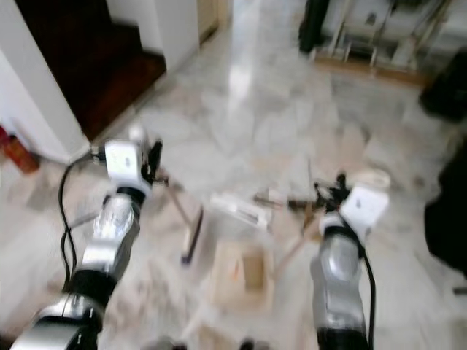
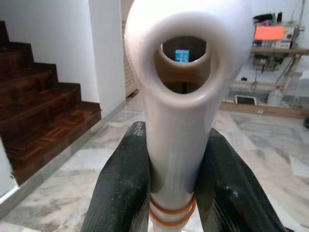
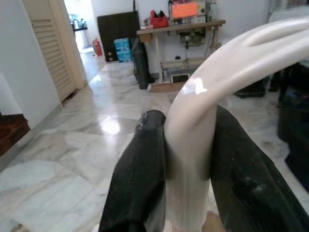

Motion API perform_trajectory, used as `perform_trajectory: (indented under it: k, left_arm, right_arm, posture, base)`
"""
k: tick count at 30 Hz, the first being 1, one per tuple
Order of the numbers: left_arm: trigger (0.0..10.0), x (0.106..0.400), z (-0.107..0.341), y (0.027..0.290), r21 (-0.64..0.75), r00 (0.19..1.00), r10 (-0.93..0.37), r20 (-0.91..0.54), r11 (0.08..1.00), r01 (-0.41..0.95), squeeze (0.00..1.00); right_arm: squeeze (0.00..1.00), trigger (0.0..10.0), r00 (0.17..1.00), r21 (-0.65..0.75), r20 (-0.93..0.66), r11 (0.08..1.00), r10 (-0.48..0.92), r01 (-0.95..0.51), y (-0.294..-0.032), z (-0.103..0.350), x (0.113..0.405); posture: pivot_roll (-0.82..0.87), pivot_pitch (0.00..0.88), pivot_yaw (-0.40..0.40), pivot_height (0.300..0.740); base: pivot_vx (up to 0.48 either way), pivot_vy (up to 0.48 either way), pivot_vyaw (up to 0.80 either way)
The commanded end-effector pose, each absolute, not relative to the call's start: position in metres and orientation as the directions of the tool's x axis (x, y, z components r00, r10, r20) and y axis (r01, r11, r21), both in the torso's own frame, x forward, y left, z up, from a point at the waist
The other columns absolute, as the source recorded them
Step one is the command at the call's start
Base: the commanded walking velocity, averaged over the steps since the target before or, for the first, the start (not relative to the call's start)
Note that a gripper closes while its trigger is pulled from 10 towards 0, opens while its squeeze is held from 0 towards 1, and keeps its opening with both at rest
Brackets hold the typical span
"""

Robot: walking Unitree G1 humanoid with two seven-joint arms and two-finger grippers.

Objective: Sweep floor

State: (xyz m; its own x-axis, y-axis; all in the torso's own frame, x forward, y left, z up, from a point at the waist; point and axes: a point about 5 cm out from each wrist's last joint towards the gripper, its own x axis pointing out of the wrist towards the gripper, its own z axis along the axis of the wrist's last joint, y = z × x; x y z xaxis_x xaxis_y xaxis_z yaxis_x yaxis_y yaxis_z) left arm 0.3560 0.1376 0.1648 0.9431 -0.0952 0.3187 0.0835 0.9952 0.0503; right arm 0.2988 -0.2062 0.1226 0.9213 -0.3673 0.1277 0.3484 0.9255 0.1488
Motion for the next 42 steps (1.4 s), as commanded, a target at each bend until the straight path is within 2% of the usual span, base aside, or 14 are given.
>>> perform_trajectory:
  k: [1, 13, 19, 42]
  left_arm:
    - [10.0, 0.3568, 0.1756, 0.1376, 0.056, 0.929, -0.091, 0.359, 0.996, 0.076, 0.0]
    - [10.0, 0.3567, 0.1753, 0.1373, 0.057, 0.93, -0.093, 0.355, 0.995, 0.077, 0.0]
    - [10.0, 0.3578, 0.1742, 0.1382, 0.062, 0.936, -0.083, 0.341, 0.996, 0.066, 0.0]
    - [10.0, 0.3572, 0.1749, 0.1357, 0.064, 0.933, -0.1, 0.345, 0.995, 0.083, 0.0]
  right_arm:
    - [0.0, 10.0, 0.912, 0.168, 0.172, 0.924, -0.372, 0.344, -0.208, 0.134, 0.2999]
    - [0.0, 10.0, 0.912, 0.161, 0.171, 0.924, -0.373, 0.347, -0.2087, 0.1341, 0.2992]
    - [0.0, 10.0, 0.91, 0.146, 0.199, 0.929, -0.364, 0.34, -0.2074, 0.1387, 0.2988]
    - [0.0, 10.0, 0.917, 0.129, 0.188, 0.934, -0.352, 0.332, -0.2051, 0.1362, 0.299]
  posture:
    - [0.04, 0.127, -0.036, 0.74]
    - [0.04, 0.14, -0.034, 0.74]
    - [0.04, 0.141, -0.033, 0.74]
    - [0.04, 0.119, -0.024, 0.74]
  base:
    - [-0.285, 0.0, 0.0]
    - [-0.287, 0.0, 0.0]
    - [0.0, 0.0, 0.0]
    - [0.0, 0.0, 0.8]
